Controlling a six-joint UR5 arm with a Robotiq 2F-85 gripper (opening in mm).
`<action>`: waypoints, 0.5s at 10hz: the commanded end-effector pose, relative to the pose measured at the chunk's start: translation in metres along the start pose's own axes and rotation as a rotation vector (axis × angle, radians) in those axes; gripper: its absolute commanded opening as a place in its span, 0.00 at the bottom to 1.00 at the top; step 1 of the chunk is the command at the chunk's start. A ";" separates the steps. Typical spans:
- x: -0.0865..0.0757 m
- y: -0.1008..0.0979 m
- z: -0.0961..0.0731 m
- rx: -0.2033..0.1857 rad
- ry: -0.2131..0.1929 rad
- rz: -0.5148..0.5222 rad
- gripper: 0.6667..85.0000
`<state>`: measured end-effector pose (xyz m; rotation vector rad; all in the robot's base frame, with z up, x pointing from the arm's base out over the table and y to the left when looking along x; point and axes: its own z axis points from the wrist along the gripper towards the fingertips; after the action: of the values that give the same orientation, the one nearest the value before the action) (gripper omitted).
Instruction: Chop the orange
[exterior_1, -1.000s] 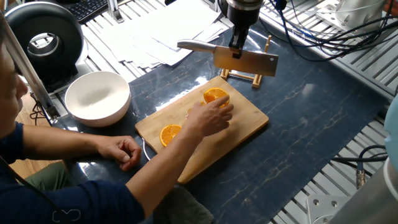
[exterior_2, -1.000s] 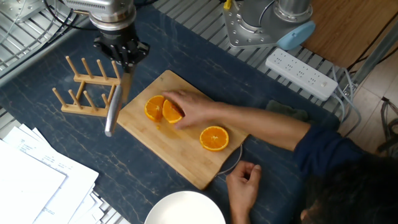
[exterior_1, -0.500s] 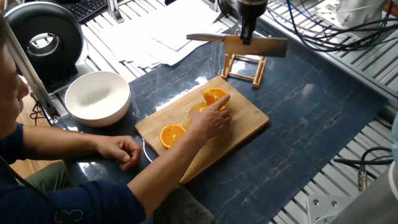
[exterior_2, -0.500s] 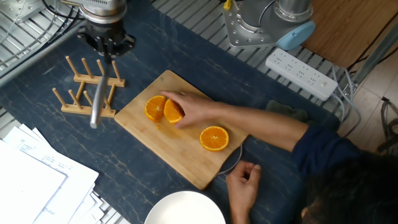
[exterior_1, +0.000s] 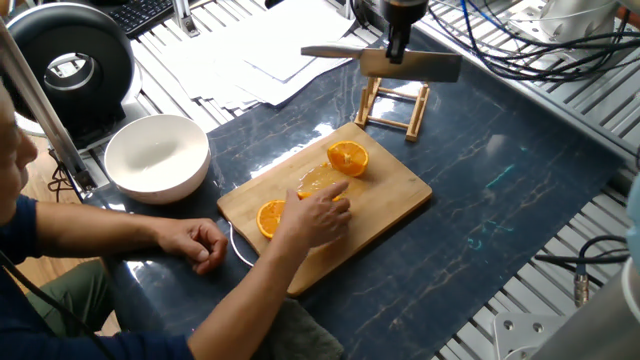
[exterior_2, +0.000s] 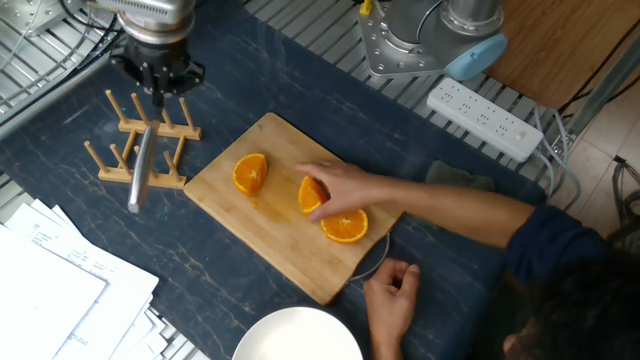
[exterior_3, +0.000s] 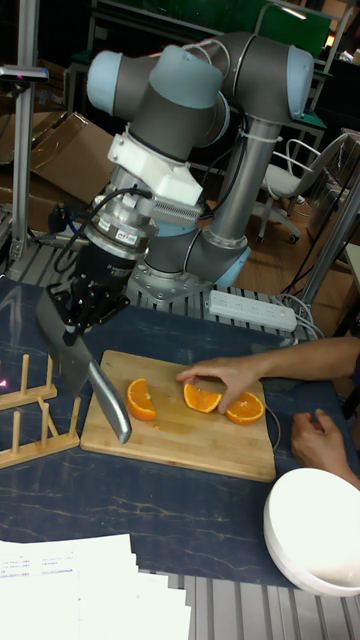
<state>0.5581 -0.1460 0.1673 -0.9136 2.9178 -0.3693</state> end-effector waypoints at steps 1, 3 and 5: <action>-0.014 0.000 0.027 -0.042 -0.049 0.003 0.01; -0.017 -0.001 0.035 -0.052 -0.087 -0.005 0.01; -0.016 0.001 0.043 -0.070 -0.106 -0.017 0.01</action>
<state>0.5720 -0.1456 0.1352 -0.9345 2.8721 -0.2652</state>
